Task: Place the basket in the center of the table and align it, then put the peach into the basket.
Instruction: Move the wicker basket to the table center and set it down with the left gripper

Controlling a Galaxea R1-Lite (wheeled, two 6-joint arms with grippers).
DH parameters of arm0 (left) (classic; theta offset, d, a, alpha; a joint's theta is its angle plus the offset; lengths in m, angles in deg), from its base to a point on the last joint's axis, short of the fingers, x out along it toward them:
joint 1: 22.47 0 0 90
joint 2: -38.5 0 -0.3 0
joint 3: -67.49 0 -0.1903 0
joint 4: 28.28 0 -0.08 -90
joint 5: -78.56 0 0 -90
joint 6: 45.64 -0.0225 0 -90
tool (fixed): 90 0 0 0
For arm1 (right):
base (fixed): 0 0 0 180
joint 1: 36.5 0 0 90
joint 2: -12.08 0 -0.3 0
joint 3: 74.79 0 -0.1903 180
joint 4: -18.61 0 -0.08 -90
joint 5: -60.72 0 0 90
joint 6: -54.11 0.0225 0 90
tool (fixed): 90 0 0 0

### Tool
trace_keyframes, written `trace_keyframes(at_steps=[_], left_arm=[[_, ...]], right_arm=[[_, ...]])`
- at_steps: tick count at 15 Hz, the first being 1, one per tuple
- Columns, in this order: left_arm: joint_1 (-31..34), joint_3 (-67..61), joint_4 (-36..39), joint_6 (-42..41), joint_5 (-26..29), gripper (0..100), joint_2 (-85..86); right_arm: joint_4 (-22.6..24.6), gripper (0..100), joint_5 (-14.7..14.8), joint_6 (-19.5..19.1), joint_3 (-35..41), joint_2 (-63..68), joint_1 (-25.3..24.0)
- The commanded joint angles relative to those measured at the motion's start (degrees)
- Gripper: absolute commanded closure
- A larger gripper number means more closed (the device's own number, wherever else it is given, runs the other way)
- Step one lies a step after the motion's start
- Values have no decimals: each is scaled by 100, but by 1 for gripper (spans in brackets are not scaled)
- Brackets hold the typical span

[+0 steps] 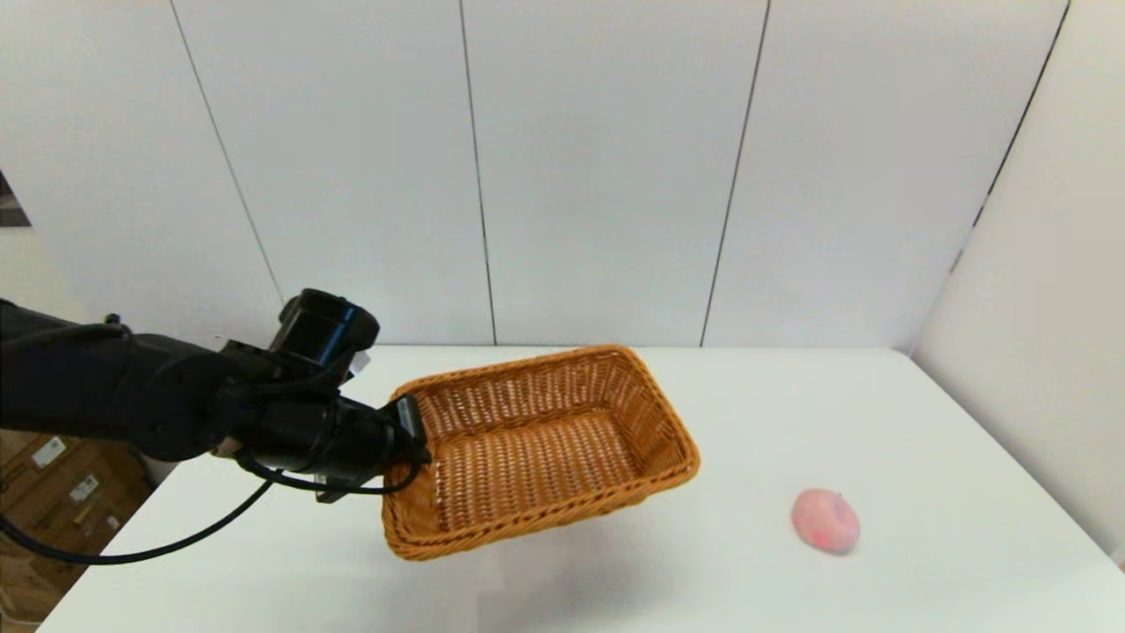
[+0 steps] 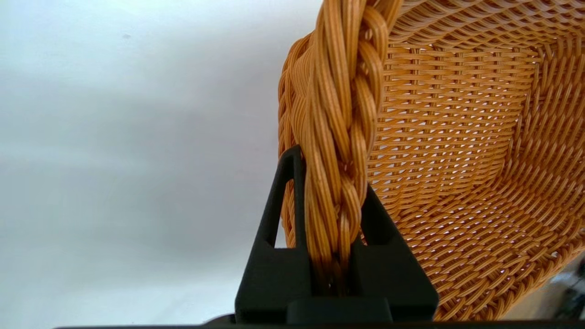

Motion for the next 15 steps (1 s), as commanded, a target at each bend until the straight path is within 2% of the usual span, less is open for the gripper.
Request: trace_keyframes(at_steps=[1, 4, 10, 15], left_arm=[[-375, 6, 17, -118, 67, 100, -294], [-639, 41, 97, -118, 392, 100, -496], [-894, 24, 896, -100, 383, 100, -1173], [-894, -117, 1142, -153, 383, 100, -1525]], right_arm=[[11, 0, 0, 2, 0, -1, -1], [11, 0, 0, 2, 0, -1, -1], [11, 0, 0, 2, 0, -1, -1], [11, 0, 0, 2, 0, -1, -1]])
